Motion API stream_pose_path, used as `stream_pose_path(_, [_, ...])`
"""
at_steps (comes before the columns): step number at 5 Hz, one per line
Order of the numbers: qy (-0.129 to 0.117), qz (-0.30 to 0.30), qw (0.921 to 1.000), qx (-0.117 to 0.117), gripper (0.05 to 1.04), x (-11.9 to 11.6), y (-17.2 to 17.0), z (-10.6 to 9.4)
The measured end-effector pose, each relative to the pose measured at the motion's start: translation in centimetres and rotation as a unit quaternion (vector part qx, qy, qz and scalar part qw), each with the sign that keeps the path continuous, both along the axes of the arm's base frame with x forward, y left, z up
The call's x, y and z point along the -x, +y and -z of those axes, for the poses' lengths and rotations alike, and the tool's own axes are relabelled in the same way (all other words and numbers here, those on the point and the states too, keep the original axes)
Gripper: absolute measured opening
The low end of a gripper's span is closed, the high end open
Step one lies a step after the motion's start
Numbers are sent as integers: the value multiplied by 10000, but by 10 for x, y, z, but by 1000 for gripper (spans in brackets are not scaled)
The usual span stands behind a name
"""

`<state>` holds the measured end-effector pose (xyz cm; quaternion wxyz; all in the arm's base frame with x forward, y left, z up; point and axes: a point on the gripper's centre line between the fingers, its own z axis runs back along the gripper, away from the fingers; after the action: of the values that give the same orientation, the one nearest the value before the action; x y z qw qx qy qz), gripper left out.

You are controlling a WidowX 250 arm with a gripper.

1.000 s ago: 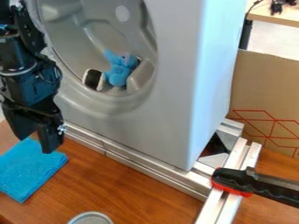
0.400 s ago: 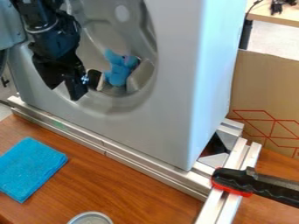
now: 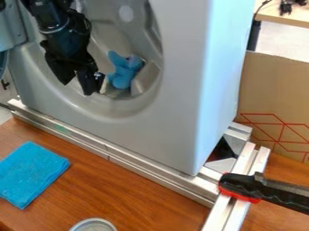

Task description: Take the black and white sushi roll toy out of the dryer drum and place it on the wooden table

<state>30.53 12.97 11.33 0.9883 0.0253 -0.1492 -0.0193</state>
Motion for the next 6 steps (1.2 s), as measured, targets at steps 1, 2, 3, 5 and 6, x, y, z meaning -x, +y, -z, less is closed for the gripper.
stream_pose_path(1, [-279, 16, 9995, 153, 1000, -9, 5, 7])
stream_pose_path(2, [-302, -7, 9994, 186, 1000, -16, 11, 5])
stream_pose_path(3, [-136, -95, 9996, 219, 1000, -23, 14, 17])
stream_pose_path(5, [-164, -108, 9984, 521, 1000, -37, 9, 19])
stream_pose_path(6, [-206, -82, 9980, 594, 1000, -38, 7, 19])
